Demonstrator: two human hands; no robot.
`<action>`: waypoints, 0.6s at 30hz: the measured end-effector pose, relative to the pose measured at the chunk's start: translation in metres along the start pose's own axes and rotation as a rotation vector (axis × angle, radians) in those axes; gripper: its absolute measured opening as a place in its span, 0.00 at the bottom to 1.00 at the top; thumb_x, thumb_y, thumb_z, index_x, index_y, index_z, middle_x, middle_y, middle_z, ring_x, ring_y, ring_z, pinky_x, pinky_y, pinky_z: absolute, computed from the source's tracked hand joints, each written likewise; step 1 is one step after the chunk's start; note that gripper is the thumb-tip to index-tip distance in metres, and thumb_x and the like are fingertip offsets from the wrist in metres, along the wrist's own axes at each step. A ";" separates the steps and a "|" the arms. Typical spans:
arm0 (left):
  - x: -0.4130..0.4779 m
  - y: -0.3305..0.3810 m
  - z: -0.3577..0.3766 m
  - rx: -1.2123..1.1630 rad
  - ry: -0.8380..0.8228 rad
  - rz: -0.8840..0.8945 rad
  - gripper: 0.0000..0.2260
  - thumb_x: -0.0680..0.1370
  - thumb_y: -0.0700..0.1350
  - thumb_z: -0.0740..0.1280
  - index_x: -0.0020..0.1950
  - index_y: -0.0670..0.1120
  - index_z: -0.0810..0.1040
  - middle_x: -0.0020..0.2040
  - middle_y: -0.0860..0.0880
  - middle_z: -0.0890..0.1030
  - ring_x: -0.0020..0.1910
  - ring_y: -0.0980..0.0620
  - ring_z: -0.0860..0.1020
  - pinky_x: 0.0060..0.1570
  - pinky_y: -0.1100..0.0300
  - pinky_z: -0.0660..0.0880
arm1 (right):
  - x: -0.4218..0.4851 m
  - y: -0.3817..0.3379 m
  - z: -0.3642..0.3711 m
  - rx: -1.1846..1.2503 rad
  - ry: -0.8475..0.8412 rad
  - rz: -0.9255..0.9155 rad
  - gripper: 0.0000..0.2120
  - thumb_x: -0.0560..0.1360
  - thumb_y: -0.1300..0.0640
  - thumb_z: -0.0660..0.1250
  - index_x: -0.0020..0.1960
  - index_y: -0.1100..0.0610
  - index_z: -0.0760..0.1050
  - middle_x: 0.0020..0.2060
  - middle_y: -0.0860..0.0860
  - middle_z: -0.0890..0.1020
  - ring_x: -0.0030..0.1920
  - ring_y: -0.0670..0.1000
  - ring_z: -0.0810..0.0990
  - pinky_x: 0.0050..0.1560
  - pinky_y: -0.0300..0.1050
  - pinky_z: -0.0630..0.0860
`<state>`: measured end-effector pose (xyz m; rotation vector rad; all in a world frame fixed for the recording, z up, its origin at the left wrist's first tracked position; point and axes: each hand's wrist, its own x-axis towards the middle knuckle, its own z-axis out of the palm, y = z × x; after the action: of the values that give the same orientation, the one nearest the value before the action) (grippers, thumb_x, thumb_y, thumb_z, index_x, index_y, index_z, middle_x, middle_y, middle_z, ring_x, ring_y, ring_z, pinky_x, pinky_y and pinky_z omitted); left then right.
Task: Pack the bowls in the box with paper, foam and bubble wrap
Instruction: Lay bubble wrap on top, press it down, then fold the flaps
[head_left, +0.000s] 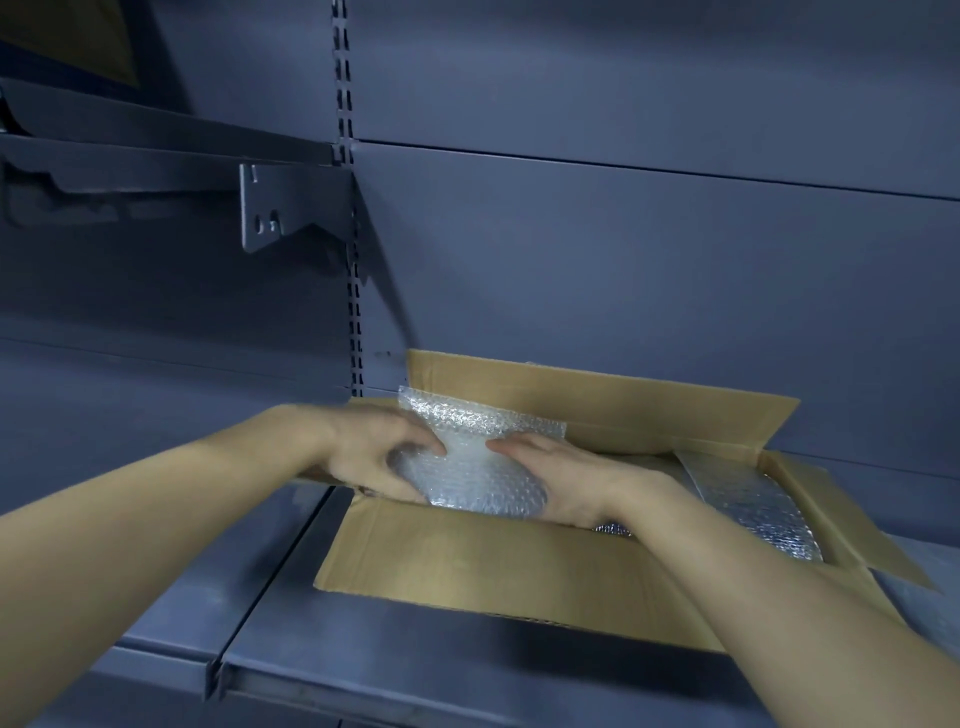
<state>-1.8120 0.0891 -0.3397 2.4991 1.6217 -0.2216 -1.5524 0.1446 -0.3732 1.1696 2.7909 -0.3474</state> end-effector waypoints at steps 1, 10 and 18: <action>-0.001 -0.003 -0.001 -0.053 -0.006 -0.005 0.31 0.74 0.63 0.69 0.74 0.58 0.66 0.73 0.58 0.66 0.73 0.56 0.65 0.73 0.58 0.62 | 0.000 0.001 0.001 -0.015 -0.008 0.005 0.43 0.76 0.48 0.70 0.80 0.43 0.45 0.80 0.47 0.49 0.79 0.51 0.49 0.78 0.46 0.50; 0.009 0.009 -0.003 0.284 -0.105 -0.067 0.37 0.74 0.57 0.71 0.77 0.63 0.54 0.76 0.57 0.60 0.74 0.50 0.63 0.72 0.49 0.63 | 0.005 0.001 0.006 -0.055 -0.013 0.013 0.41 0.77 0.46 0.68 0.79 0.41 0.45 0.79 0.48 0.50 0.79 0.53 0.51 0.77 0.50 0.54; 0.002 0.010 -0.005 0.251 -0.042 -0.067 0.36 0.74 0.62 0.69 0.77 0.63 0.56 0.77 0.57 0.58 0.76 0.53 0.58 0.73 0.52 0.58 | 0.001 0.005 0.004 -0.003 -0.002 -0.003 0.41 0.75 0.44 0.69 0.79 0.42 0.47 0.79 0.46 0.51 0.78 0.52 0.52 0.77 0.48 0.55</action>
<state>-1.8020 0.0876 -0.3348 2.5986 1.7605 -0.5118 -1.5497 0.1482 -0.3785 1.1643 2.7904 -0.3446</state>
